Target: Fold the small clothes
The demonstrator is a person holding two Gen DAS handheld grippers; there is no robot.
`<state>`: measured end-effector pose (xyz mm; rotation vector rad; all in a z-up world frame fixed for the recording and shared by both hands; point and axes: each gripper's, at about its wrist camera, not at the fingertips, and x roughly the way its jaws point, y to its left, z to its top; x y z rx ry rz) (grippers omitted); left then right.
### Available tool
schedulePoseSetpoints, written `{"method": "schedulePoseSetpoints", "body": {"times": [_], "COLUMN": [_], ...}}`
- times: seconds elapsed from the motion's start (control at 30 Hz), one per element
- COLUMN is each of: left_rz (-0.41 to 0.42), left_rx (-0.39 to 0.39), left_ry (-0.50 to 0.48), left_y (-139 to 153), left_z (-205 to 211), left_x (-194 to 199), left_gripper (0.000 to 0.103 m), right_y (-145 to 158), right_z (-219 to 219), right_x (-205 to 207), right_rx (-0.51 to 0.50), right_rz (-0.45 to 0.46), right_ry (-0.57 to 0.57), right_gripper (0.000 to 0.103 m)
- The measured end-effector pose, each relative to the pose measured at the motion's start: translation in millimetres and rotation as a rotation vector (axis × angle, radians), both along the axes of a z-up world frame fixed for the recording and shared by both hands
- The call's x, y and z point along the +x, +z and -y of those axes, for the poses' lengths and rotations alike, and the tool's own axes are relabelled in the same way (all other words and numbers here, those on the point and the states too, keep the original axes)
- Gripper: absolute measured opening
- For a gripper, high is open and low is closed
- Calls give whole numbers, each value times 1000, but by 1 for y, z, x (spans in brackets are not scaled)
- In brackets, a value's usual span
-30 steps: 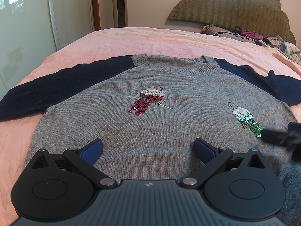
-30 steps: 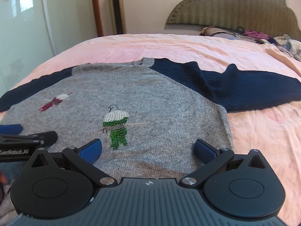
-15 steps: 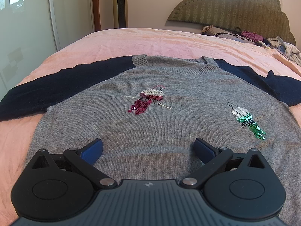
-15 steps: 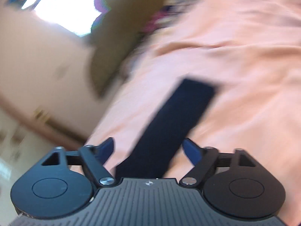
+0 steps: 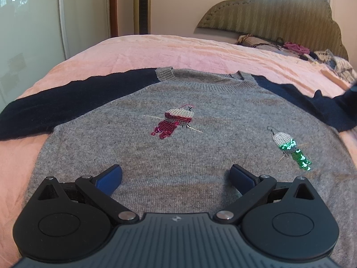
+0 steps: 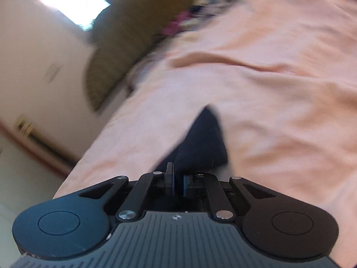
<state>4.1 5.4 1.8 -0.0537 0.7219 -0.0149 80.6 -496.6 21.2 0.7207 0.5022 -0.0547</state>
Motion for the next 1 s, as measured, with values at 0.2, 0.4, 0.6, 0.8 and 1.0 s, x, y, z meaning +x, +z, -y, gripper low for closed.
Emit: {"method": "schedulePoseSetpoints", "body": {"times": [0.2,0.4,0.6,0.8,1.0], "left_rz": [37,94,63,-143,-154], "left_rx": [-156,-146,-411,-528,-297], "left_ry": [62,109,66,91,133], "left_y": [19,36,43,12,19], "left_z": [-34,-59,-85,-76,-48], "left_x": [-13,-26,1,77,97], "left_gripper": [103,103,103,100,5], "right_y": [34,-1,-1,9,-17], "right_z": [-193,-333,-275,-155,-88], "right_x": [18,43,19,26,43], "right_rx": [11,99,177,-19,-58], "right_rz": [84,3,48,74,-63], "right_ry": [558,801,778,466,317], "right_gripper": [14,34,70,72,72]}}
